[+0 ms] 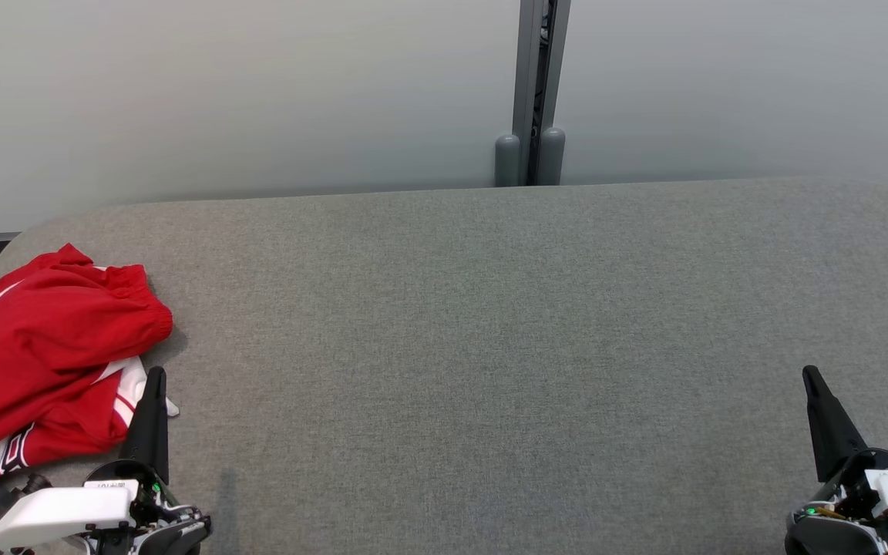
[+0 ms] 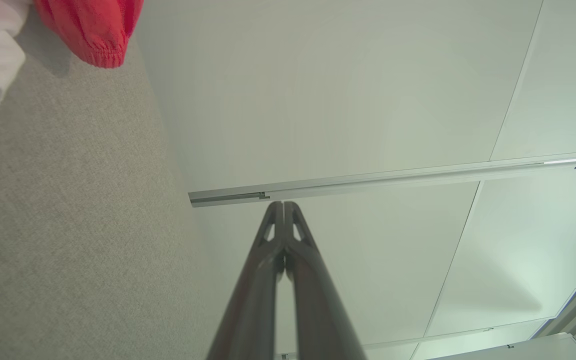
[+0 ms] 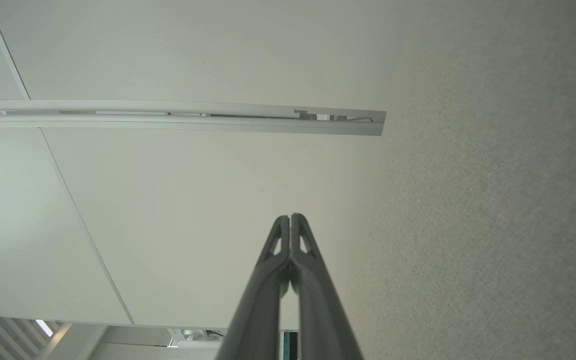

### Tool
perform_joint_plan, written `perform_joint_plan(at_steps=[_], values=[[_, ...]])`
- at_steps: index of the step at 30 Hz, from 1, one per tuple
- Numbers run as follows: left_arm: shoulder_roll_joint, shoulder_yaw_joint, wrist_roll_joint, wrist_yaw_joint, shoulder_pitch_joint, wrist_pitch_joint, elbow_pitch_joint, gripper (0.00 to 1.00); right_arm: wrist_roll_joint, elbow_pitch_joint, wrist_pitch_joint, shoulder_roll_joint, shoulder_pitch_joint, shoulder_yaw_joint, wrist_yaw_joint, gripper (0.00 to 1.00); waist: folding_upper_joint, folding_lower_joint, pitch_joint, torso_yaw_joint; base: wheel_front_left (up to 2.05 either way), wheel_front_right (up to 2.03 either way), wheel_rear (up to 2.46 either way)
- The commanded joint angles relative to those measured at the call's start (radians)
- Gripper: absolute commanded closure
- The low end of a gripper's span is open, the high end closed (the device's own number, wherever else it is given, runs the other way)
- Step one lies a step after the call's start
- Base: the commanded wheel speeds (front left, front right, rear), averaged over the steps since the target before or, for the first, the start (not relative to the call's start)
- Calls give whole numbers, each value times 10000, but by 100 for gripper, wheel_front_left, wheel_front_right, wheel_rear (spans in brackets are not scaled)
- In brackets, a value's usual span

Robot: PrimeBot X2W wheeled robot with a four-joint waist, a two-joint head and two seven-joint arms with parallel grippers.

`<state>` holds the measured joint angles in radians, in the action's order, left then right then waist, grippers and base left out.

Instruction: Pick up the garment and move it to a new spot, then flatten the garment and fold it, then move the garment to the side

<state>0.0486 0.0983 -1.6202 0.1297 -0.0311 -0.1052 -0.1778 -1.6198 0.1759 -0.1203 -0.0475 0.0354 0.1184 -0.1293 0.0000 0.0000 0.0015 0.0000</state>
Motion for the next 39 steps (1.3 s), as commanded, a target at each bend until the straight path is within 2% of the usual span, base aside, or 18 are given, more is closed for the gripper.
perform_joint_plan(at_steps=[1,39], values=[[25,21,-15,47,-214,-7,19,100,2,7,-22,-49,89,10,-27,100,0,0,0,0,0,0,0],[25,21,-15,47,-215,-7,18,100,0,7,-18,-49,89,7,-27,100,0,0,0,0,0,0,0]])
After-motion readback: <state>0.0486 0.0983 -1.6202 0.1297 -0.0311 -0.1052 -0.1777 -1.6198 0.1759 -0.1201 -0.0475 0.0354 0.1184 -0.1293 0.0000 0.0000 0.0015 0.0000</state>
